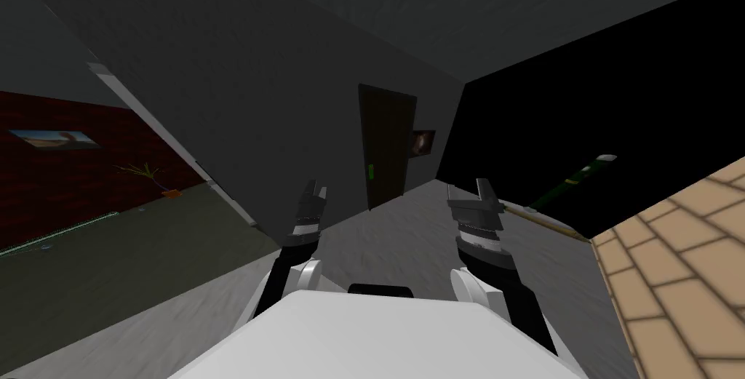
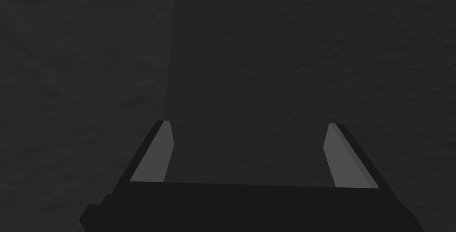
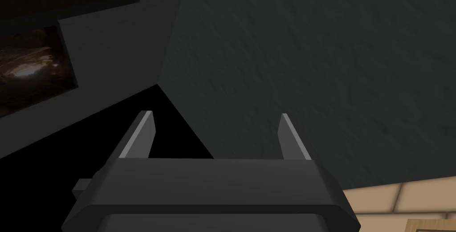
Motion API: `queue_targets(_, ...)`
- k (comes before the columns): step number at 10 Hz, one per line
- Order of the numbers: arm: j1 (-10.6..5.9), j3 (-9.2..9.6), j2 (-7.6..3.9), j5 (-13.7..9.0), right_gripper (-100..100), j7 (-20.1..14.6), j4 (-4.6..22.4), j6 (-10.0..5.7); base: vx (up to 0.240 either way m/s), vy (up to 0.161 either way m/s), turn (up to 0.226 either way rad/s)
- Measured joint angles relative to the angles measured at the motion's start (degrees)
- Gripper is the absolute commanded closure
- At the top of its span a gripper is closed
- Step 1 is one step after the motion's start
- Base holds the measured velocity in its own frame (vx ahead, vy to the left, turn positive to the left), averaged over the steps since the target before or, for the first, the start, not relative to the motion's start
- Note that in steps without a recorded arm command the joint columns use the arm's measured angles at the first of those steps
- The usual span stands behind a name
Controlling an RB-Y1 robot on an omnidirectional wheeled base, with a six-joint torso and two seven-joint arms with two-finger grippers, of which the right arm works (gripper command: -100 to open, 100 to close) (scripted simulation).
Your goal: Pull the door open
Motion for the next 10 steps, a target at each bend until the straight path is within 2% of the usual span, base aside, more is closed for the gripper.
queue_targets(4,-2.35,-0.31,-2.09,-3.2,-100,-3.6,4.2,0.97,0.132,-0.008,0.165)
queue_targets(6,-3.9,-0.09,-2.96,-5.1,-100,-5.8,7.7,1.04,0.136,-0.03,0.159)
queue_targets(8,-4.7,0.18,-3.64,-6.8,-100,-7.8,9.8,1.51,0.118,-0.036,0.161)
queue_targets(10,-6.64,-0.11,-4.41,-8.9,-100,-10.1,12.7,2.36,0.141,-0.051,0.207)
